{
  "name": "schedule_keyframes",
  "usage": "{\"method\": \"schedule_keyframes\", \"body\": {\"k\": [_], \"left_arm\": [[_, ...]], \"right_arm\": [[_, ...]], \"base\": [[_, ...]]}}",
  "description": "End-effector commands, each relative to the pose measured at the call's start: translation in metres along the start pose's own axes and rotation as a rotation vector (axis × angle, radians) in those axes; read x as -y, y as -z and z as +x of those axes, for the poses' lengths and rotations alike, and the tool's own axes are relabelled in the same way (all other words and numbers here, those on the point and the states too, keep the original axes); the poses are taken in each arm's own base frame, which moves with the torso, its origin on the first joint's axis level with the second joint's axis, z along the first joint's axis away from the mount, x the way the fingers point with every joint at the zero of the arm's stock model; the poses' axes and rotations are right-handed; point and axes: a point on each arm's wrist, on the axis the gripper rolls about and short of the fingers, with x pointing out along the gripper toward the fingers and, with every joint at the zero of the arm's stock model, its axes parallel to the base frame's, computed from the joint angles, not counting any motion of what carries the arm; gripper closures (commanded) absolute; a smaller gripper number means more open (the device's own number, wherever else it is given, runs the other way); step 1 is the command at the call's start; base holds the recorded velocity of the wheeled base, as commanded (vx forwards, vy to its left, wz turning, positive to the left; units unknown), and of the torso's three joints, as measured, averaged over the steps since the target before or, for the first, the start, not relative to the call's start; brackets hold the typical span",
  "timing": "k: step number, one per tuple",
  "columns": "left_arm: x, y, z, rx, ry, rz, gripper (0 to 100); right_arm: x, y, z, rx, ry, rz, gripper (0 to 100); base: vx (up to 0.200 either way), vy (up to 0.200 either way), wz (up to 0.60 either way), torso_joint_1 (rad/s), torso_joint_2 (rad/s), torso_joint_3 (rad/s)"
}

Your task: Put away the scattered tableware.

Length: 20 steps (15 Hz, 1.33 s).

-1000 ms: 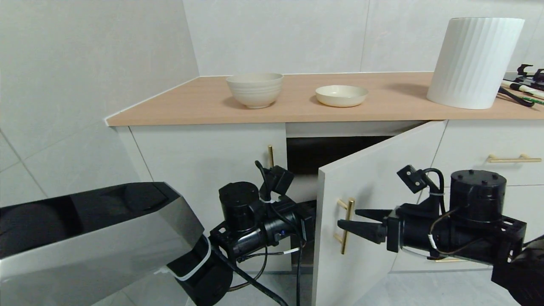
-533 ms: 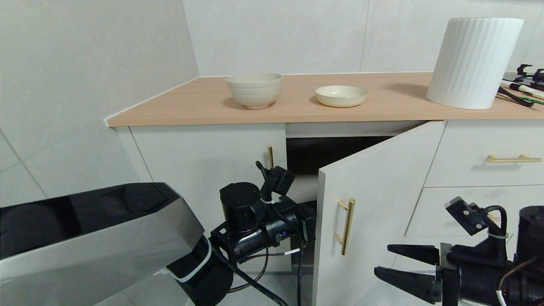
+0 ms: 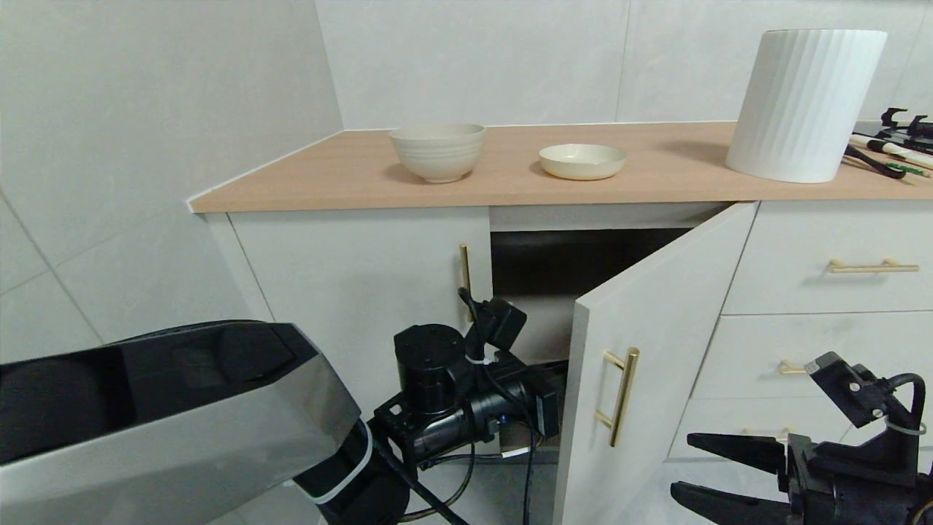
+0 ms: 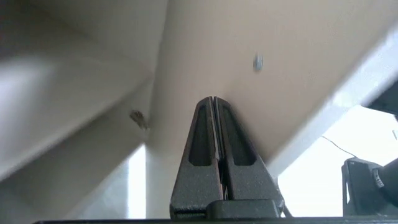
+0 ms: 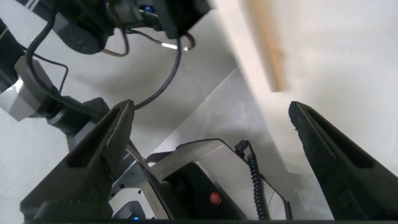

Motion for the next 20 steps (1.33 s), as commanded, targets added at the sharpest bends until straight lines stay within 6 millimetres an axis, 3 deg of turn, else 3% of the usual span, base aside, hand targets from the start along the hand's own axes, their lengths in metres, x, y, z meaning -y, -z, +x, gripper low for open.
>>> {"method": "schedule_keyframes", "body": {"k": [1, 5, 7, 14, 20], "left_arm": [[0.002, -0.004, 0.005, 0.005, 0.012, 0.004, 100], [-0.011, -0.019, 0.031, -0.005, -0.006, -0.003, 100], [-0.020, -0.015, 0.044, -0.029, -0.018, -0.015, 100], [-0.012, -0.015, 0.046, -0.030, -0.004, -0.012, 100], [-0.015, -0.014, 0.055, -0.044, -0.005, -0.018, 100]], "right_arm": [[-0.002, 0.001, 0.000, -0.003, -0.009, -0.002, 0], [-0.002, 0.002, 0.000, -0.007, -0.012, -0.002, 0], [-0.002, 0.002, 0.000, -0.011, -0.014, -0.001, 0], [-0.007, 0.003, -0.001, -0.007, -0.035, -0.012, 0], [-0.007, 0.003, -0.001, -0.010, -0.035, -0.011, 0]], "base": [[-0.200, 0.000, 0.00, -0.007, 0.00, 0.002], [0.000, 0.000, 0.00, 0.000, 0.00, 0.000], [0.000, 0.000, 0.00, 0.000, 0.00, 0.000], [0.000, 0.000, 0.00, 0.000, 0.00, 0.000], [-0.167, 0.000, 0.00, 0.008, 0.00, -0.001]]}}
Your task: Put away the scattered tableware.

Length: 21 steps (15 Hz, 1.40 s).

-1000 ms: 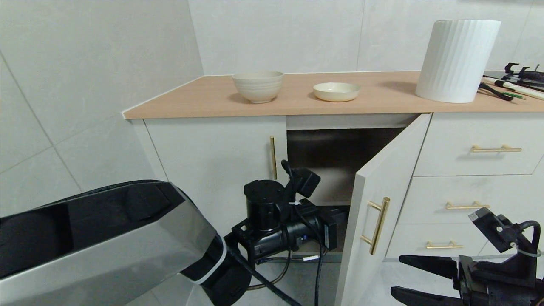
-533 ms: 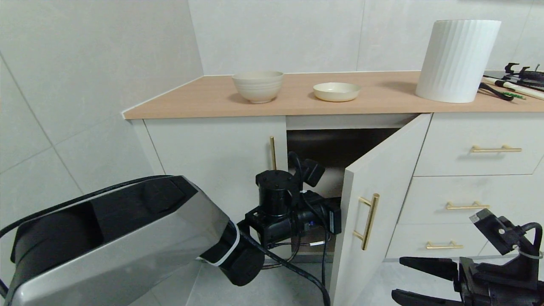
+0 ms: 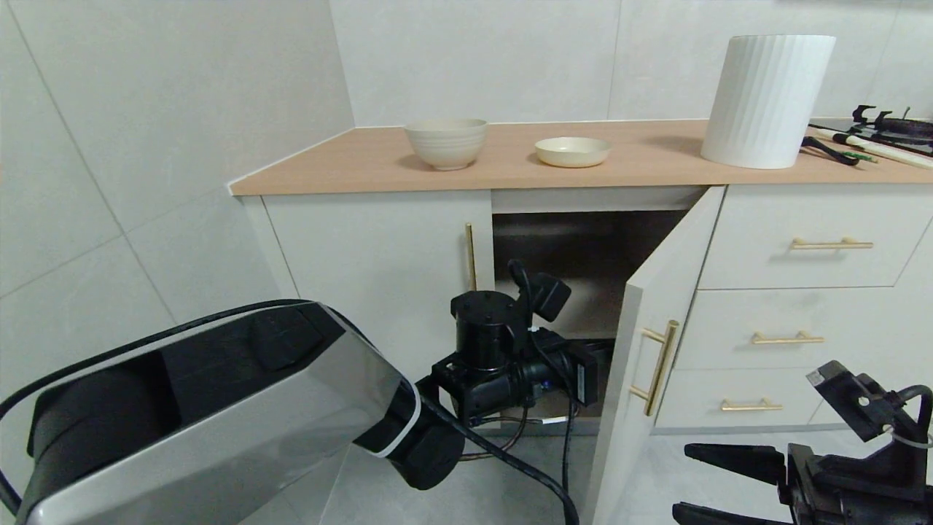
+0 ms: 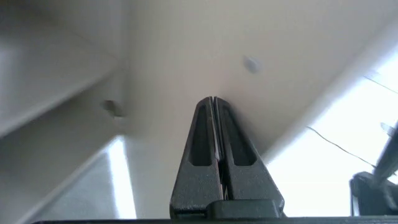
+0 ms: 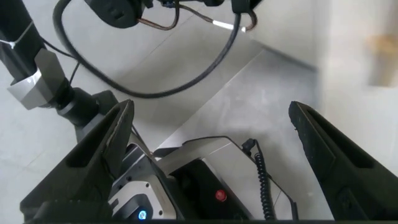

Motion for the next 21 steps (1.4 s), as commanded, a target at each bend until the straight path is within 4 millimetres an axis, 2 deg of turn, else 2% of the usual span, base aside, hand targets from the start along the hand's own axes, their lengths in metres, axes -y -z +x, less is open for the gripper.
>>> {"method": "schedule_keyframes", "body": {"k": [1, 5, 10, 11, 12, 13, 14, 18, 19, 21], "left_arm": [[-0.003, 0.002, 0.002, 0.000, -0.006, -0.002, 100], [0.007, 0.001, 0.007, 0.004, 0.021, 0.006, 100], [0.055, -0.007, 0.035, -0.035, 0.124, 0.014, 100], [0.082, -0.008, 0.041, -0.041, 0.185, 0.023, 100], [0.096, -0.012, 0.039, -0.038, 0.210, 0.028, 100], [0.099, -0.016, 0.034, -0.033, 0.209, 0.029, 100], [0.097, -0.018, 0.023, -0.039, 0.193, 0.025, 100], [0.054, -0.038, -0.040, 0.043, 0.005, 0.020, 100], [0.035, -0.050, -0.076, 0.083, -0.080, 0.025, 100], [0.015, -0.066, -0.122, 0.136, -0.256, 0.072, 100]], "right_arm": [[0.000, 0.000, 0.001, -0.002, -0.001, 0.001, 0], [-0.006, 0.002, 0.000, -0.011, -0.029, -0.009, 0], [-0.022, 0.000, -0.009, 0.028, -0.103, -0.056, 0], [-0.027, -0.004, -0.017, 0.067, -0.118, -0.078, 0], [-0.031, -0.006, -0.021, 0.092, -0.131, -0.094, 0], [-0.033, -0.009, -0.024, 0.109, -0.141, -0.104, 0], [-0.033, -0.009, -0.025, 0.110, -0.143, -0.104, 0], [-0.027, -0.008, -0.014, 0.074, -0.119, -0.077, 0], [-0.021, -0.014, -0.002, 0.070, -0.080, -0.066, 0], [-0.011, -0.031, 0.022, 0.119, 0.051, -0.068, 0]], "base": [[0.000, 0.000, 0.00, 0.000, 0.00, 0.000], [0.000, 0.000, 0.00, 0.000, 0.00, 0.000], [0.000, 0.000, 0.00, 0.000, 0.00, 0.000], [0.000, 0.000, 0.00, 0.000, 0.00, 0.000], [0.000, 0.000, 0.00, 0.000, 0.00, 0.000], [0.000, 0.000, 0.00, 0.000, 0.00, 0.000], [0.000, 0.000, 0.00, 0.000, 0.00, 0.000], [0.000, 0.000, 0.00, 0.000, 0.00, 0.000], [0.000, 0.000, 0.00, 0.000, 0.00, 0.000], [0.000, 0.000, 0.00, 0.000, 0.00, 0.000]]}}
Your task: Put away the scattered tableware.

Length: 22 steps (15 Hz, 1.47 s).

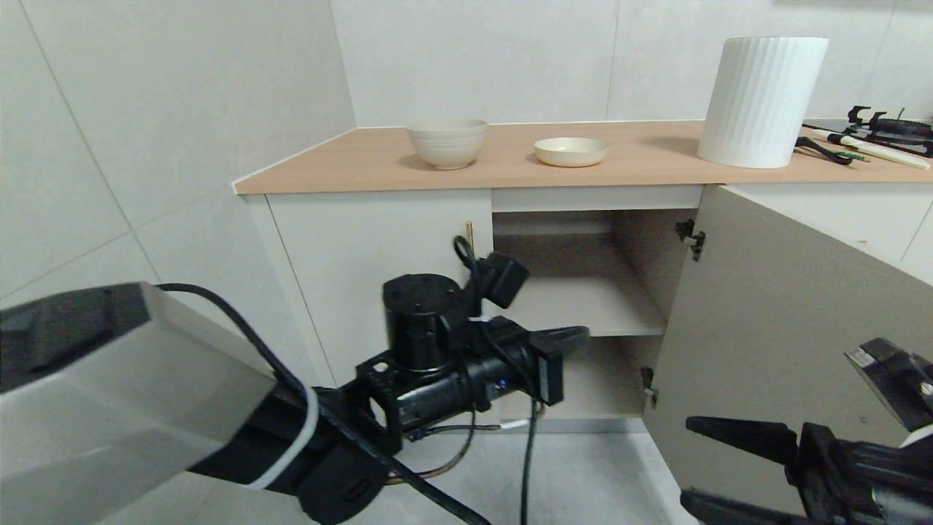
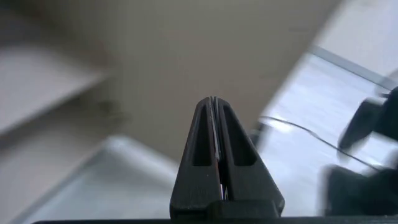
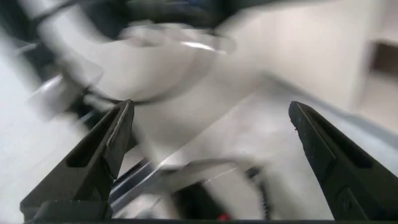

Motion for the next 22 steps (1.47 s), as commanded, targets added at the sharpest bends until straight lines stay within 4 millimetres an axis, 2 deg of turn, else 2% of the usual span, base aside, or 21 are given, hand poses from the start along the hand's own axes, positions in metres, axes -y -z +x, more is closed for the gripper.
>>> {"method": "schedule_keyframes", "body": {"k": [1, 3, 4, 5, 7, 8, 11, 12, 15, 17, 22], "left_arm": [[-0.031, -0.039, -0.072, 0.125, -0.289, 0.084, 100], [-0.036, -0.051, -0.106, 0.169, -0.469, 0.105, 100], [-0.032, -0.055, -0.132, 0.161, -0.546, 0.096, 100], [-0.029, -0.055, -0.149, 0.143, -0.574, 0.086, 100], [-0.021, -0.063, -0.184, 0.104, -0.646, 0.062, 100], [-0.017, -0.066, -0.197, 0.082, -0.674, 0.049, 100], [-0.008, -0.069, -0.214, 0.031, -0.691, 0.018, 100], [-0.010, -0.069, -0.214, 0.020, -0.684, 0.012, 0], [-0.018, -0.073, -0.216, 0.034, -0.650, -0.010, 0], [-0.018, -0.078, -0.214, 0.073, -0.597, -0.045, 0], [-0.018, -0.078, -0.214, 0.075, -0.597, -0.044, 0]], "right_arm": [[0.018, -0.016, 0.038, 0.035, 0.162, -0.001, 0], [0.029, -0.028, 0.056, 0.066, 0.275, -0.022, 0], [0.048, -0.037, 0.062, 0.035, 0.409, -0.100, 0], [0.057, -0.041, 0.066, -0.006, 0.505, -0.150, 0], [0.063, -0.055, 0.073, -0.003, 0.614, -0.185, 0], [0.062, -0.059, 0.073, 0.012, 0.613, -0.188, 0], [0.063, -0.056, 0.072, -0.016, 0.620, -0.182, 0], [0.063, -0.055, 0.071, -0.031, 0.622, -0.178, 0], [0.059, -0.062, 0.067, -0.011, 0.618, -0.184, 0], [0.057, -0.067, 0.068, -0.015, 0.615, -0.182, 0], [0.056, -0.072, 0.068, -0.016, 0.612, -0.181, 0]], "base": [[0.000, 0.000, 0.00, 0.000, 0.00, 0.000], [0.000, 0.000, 0.00, 0.000, 0.00, 0.000], [0.000, 0.000, 0.00, 0.000, 0.00, 0.000], [0.000, 0.000, 0.00, 0.000, 0.00, 0.000], [0.000, 0.000, 0.00, 0.000, 0.00, 0.000], [0.000, 0.000, 0.00, 0.000, 0.00, 0.000], [0.000, 0.000, 0.00, 0.000, 0.00, 0.000], [0.000, 0.000, 0.00, 0.000, 0.00, 0.000], [0.000, 0.000, 0.00, 0.000, 0.00, 0.000], [0.000, 0.000, 0.00, 0.000, 0.00, 0.000], [0.000, 0.000, 0.00, 0.000, 0.00, 0.000]]}}
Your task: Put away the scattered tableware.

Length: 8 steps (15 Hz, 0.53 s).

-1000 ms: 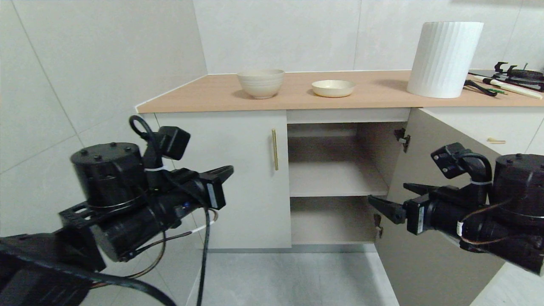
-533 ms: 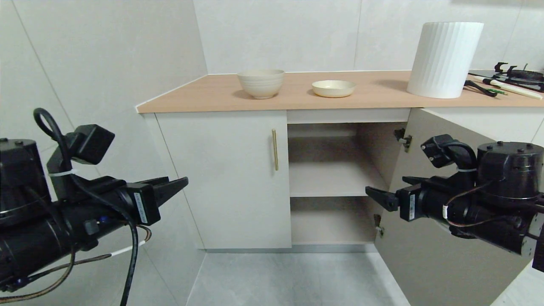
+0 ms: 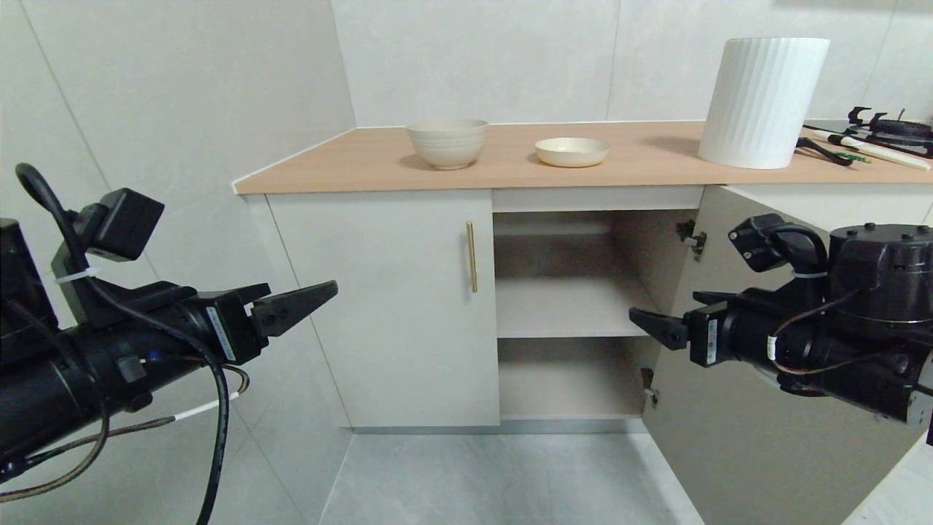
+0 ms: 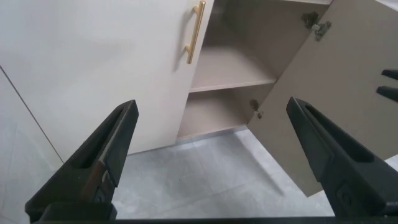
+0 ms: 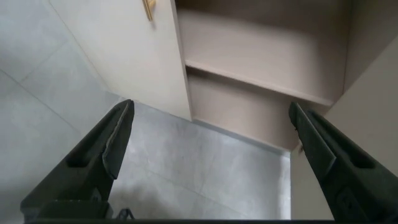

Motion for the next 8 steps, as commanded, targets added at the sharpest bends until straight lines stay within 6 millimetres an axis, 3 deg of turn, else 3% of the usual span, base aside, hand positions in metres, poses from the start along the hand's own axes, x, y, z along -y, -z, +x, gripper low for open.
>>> {"method": "schedule_keyframes", "body": {"k": [1, 4, 8], "left_arm": [[-0.0001, 0.0002, -0.0001, -0.001, -0.001, -0.001, 0], [-0.0004, 0.0003, 0.0011, -0.009, -0.002, 0.000, 0], [-0.0013, 0.0006, 0.0022, -0.012, -0.006, -0.003, 0]], "right_arm": [[-0.0004, -0.0019, -0.0011, 0.009, -0.002, 0.001, 0], [-0.0003, -0.0009, -0.0004, 0.004, -0.002, 0.000, 0], [-0.0004, -0.0015, -0.0012, 0.007, -0.006, 0.000, 0]], "base": [[0.000, 0.000, 0.00, 0.000, 0.00, 0.000], [0.000, 0.000, 0.00, 0.000, 0.00, 0.000], [0.200, 0.000, 0.00, 0.001, 0.00, 0.002]]}}
